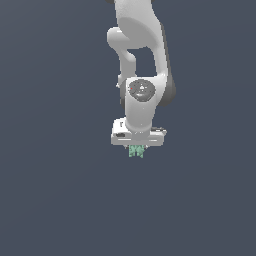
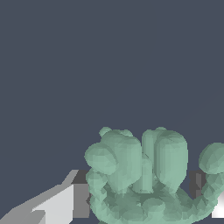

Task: Pick up the object and move it to a goal position.

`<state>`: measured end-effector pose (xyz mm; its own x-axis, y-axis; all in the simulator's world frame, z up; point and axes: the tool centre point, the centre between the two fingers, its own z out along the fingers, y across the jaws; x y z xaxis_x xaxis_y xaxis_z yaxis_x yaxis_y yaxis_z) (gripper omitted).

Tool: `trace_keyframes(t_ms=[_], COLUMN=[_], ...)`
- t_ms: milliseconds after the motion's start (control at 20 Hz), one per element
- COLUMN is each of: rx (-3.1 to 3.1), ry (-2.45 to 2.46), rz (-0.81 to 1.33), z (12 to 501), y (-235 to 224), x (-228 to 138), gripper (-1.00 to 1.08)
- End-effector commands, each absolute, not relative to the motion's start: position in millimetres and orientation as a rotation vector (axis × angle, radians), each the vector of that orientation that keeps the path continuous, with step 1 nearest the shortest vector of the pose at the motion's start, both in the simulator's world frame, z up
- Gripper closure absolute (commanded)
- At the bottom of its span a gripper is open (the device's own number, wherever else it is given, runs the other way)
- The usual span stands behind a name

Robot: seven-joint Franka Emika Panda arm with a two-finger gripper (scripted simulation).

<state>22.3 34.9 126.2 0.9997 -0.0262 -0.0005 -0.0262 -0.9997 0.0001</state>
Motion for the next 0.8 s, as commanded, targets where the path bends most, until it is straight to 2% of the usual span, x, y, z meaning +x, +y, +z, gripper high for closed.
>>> trace_keyframes(t_ms=[0,750], rx=[3.141,3.142], ry=[-0.042,-0.042], rz=[0.000,0.000], z=[144.2,218.4], y=[19.3,-44.4], x=[10.4,-33.9], gripper=[1.08,1.08])
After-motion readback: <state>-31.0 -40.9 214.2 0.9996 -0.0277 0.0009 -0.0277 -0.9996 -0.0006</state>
